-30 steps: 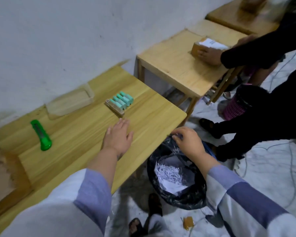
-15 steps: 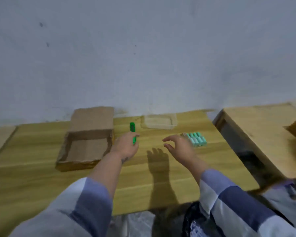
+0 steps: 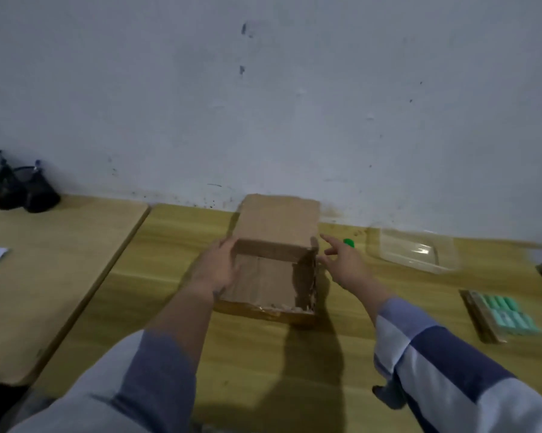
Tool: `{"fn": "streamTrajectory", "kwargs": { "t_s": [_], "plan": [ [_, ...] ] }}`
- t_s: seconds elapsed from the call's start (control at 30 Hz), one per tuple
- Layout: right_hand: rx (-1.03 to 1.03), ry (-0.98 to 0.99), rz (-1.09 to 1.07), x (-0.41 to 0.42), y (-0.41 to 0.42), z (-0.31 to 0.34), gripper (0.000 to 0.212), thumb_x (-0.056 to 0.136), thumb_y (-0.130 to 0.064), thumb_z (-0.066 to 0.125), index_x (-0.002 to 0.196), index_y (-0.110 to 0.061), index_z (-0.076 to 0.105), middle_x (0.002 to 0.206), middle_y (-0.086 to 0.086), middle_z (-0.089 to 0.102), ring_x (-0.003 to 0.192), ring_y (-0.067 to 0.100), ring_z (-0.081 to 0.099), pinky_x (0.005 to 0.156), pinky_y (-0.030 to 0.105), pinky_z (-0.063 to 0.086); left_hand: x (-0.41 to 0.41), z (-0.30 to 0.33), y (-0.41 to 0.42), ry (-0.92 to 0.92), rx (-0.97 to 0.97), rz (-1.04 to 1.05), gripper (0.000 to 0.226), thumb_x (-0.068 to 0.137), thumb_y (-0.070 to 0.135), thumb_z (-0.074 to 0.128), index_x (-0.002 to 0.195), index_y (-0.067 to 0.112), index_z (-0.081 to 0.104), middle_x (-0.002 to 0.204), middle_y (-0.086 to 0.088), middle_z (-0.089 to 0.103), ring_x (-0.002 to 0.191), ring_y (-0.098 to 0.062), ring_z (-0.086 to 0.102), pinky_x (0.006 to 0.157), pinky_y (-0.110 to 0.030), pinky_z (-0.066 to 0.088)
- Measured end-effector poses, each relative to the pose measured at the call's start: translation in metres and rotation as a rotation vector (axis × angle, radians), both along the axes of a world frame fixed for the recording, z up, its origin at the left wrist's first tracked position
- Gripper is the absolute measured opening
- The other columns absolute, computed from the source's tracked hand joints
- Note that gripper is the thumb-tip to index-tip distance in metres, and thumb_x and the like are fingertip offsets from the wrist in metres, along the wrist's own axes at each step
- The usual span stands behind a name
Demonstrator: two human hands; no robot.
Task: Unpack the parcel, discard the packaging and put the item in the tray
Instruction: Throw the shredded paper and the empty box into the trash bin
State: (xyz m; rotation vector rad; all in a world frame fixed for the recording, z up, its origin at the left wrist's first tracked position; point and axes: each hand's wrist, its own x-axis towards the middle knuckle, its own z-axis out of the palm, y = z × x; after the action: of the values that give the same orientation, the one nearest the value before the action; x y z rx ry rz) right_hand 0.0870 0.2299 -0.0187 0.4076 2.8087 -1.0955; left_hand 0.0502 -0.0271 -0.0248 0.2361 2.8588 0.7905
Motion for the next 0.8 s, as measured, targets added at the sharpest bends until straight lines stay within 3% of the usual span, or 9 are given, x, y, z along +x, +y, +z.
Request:
{"fn": "streamTrajectory", "kwargs": {
  "t_s": [0.13, 0.37, 0.5, 0.6, 0.7, 0.8],
  "plan": [
    [-0.012, -0.001, -0.038, -0.017, -0.014, -0.018, 0.059, 0.088, -0.017, 0.062, 0.141, -0.028, 0.04, 0.13, 0.008, 0.06, 0.117, 0.026, 0.058, 0.089, 0.035, 0.05, -0.028, -0.013, -0.013, -0.097, 0.064, -0.068, 0.066, 0.096, 0.027, 0.052, 0.149, 0.04, 0.016, 0.144, -0.002, 0.048, 0.123, -0.026, 0.052, 0.097, -0.036, 0.046],
    [-0.041, 0.096, -0.182, -0.011, -0.018, -0.025, 0.053, 0.085, -0.005, 0.062, 0.135, -0.021, 0.052, 0.131, 0.004, 0.06, 0.12, 0.02, 0.056, 0.095, 0.023, 0.042, -0.052, -0.017, -0.003, -0.123, 0.044, -0.066, 0.059, 0.098, 0.015, 0.046, 0.145, 0.044, 0.026, 0.14, -0.003, 0.052, 0.107, -0.022, 0.059, 0.081, -0.032, 0.052],
    [-0.028, 0.157, -0.272, 0.01, -0.012, -0.017, 0.051, 0.087, -0.004, 0.059, 0.135, -0.024, 0.052, 0.132, 0.004, 0.06, 0.122, 0.023, 0.054, 0.088, 0.021, 0.042, -0.04, -0.01, 0.012, -0.032, 0.103, -0.086, 0.057, 0.099, 0.014, 0.042, 0.143, 0.047, 0.027, 0.13, -0.004, 0.059, 0.1, -0.021, 0.059, 0.081, -0.032, 0.051],
    [-0.029, 0.259, -0.362, 0.036, 0.002, -0.005, 0.053, 0.086, -0.004, 0.059, 0.132, -0.029, 0.053, 0.127, 0.006, 0.064, 0.112, 0.026, 0.061, 0.087, 0.029, 0.049, -0.026, 0.0, 0.032, 0.057, 0.189, -0.156, 0.058, 0.099, 0.014, 0.042, 0.143, 0.048, 0.025, 0.119, -0.002, 0.061, 0.096, -0.019, 0.058, 0.086, -0.038, 0.052],
    [-0.018, 0.346, -0.459, 0.072, 0.023, 0.007, 0.055, 0.086, -0.004, 0.059, 0.13, -0.036, 0.053, 0.108, 0.012, 0.072, 0.082, 0.03, 0.069, 0.075, 0.042, 0.057, -0.004, 0.012, 0.061, 0.138, 0.258, -0.244, 0.058, 0.1, 0.013, 0.042, 0.145, 0.045, 0.024, 0.116, 0.001, 0.058, 0.097, -0.013, 0.055, 0.081, -0.027, 0.046],
    [0.035, 0.383, -0.561, 0.115, 0.049, 0.016, 0.057, 0.085, -0.006, 0.06, 0.13, -0.041, 0.052, 0.102, 0.016, 0.073, 0.076, 0.031, 0.069, 0.07, 0.046, 0.057, 0.023, 0.021, 0.098, 0.168, 0.32, -0.329, 0.059, 0.099, 0.01, 0.043, 0.145, 0.043, 0.025, 0.126, 0.0, 0.054, 0.104, -0.008, 0.049, 0.084, -0.021, 0.039]
  ]
}}
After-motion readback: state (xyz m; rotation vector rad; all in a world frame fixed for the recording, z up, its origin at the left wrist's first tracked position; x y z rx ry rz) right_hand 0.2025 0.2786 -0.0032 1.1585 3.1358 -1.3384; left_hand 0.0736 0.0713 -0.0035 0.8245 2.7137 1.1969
